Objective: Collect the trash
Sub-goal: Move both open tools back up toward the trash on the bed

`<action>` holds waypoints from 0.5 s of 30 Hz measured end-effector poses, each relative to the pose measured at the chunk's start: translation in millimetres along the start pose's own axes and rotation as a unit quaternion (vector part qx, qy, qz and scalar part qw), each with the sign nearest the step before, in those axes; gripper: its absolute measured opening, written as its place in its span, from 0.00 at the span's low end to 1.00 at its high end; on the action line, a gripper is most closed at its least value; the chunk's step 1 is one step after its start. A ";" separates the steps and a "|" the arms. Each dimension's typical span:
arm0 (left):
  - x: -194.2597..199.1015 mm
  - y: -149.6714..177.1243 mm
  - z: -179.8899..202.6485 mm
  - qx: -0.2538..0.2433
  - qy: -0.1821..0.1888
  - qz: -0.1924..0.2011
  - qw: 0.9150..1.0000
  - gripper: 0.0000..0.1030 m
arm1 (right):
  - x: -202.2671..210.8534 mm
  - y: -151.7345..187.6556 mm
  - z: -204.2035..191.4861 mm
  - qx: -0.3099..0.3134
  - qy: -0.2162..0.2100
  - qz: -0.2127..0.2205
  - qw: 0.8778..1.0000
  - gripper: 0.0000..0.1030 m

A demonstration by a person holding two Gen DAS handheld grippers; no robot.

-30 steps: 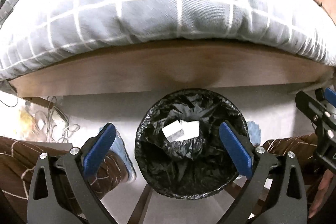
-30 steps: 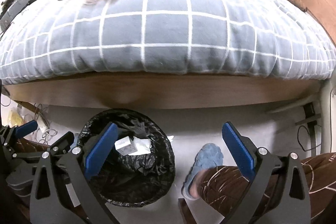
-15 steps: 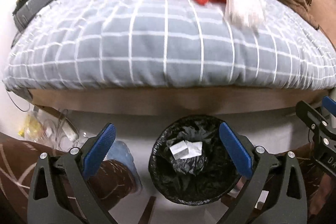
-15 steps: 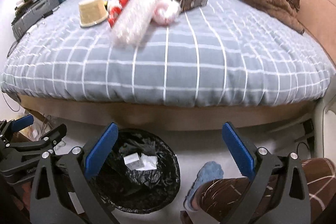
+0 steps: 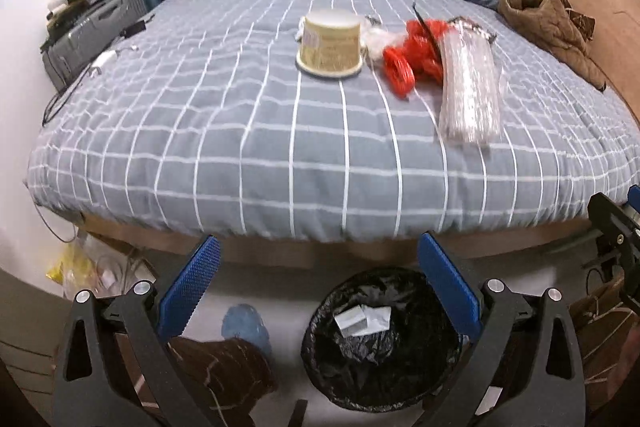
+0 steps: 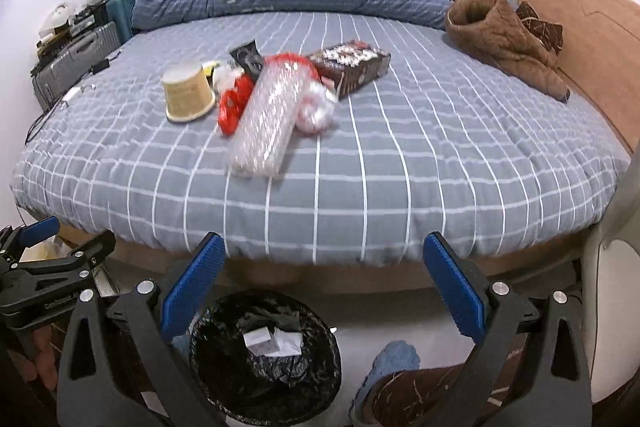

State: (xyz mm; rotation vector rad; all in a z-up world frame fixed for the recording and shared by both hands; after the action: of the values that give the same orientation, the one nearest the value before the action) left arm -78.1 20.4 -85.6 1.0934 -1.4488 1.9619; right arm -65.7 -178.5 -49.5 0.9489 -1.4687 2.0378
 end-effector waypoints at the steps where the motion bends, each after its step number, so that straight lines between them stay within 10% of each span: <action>1: 0.2 -3.7 -0.4 0.001 0.001 0.001 1.000 0.94 | 0.3 -5.5 0.8 -0.001 0.000 0.005 1.000 0.93; 15: -18.9 -82.8 17.3 0.018 0.025 0.021 0.999 0.94 | -29.4 -73.9 3.1 0.012 -0.001 0.026 1.000 0.93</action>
State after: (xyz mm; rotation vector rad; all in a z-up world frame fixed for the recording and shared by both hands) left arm 0.6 33.7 -51.7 1.0294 -1.4268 2.0369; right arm 6.4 -156.1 -24.2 0.9312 -1.4871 2.0954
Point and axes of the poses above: each gripper's, at about its wrist camera, not at the fingertips, and x roughly against the way its jaws point, z to its right, y to its underside, the point moved 5 cm from there along -x, roughly the way its jaws point, and after that the axes turned 15 degrees about x, right-handed, at the moved point
